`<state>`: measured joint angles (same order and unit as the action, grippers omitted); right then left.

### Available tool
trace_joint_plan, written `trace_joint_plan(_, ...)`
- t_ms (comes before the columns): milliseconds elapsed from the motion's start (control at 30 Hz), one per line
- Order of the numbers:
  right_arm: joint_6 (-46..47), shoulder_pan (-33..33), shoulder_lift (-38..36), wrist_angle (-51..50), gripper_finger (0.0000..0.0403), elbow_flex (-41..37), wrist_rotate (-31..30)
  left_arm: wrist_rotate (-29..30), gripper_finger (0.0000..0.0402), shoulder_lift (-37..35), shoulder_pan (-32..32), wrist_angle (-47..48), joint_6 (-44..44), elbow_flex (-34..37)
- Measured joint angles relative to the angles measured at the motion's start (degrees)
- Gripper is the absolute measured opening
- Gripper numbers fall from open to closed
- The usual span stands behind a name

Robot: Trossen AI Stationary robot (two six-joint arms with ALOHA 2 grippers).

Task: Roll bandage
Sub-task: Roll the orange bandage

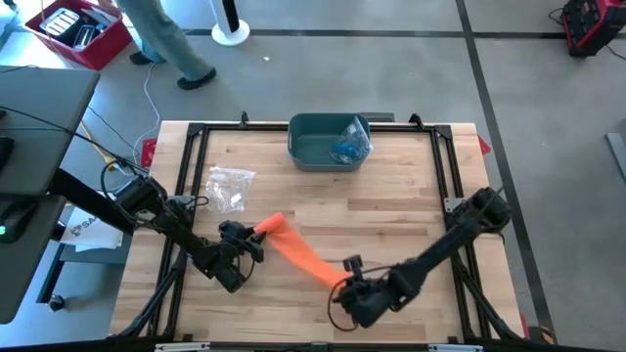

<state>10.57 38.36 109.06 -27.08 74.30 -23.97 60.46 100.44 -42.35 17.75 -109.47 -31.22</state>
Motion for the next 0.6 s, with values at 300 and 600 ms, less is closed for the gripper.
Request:
trace_joint_plan(300,12.78,6.74,-0.22,-1.51,0.0001,0.00,7.42,-1.24,0.0193,-0.09,0.47,0.98,0.10,0.07)
trace_joint_plan(600,18.77,7.81,-0.22,5.05,0.0001,-1.22,22.70,-0.41,0.0193,-0.04,2.67,2.07,-2.47,0.13)
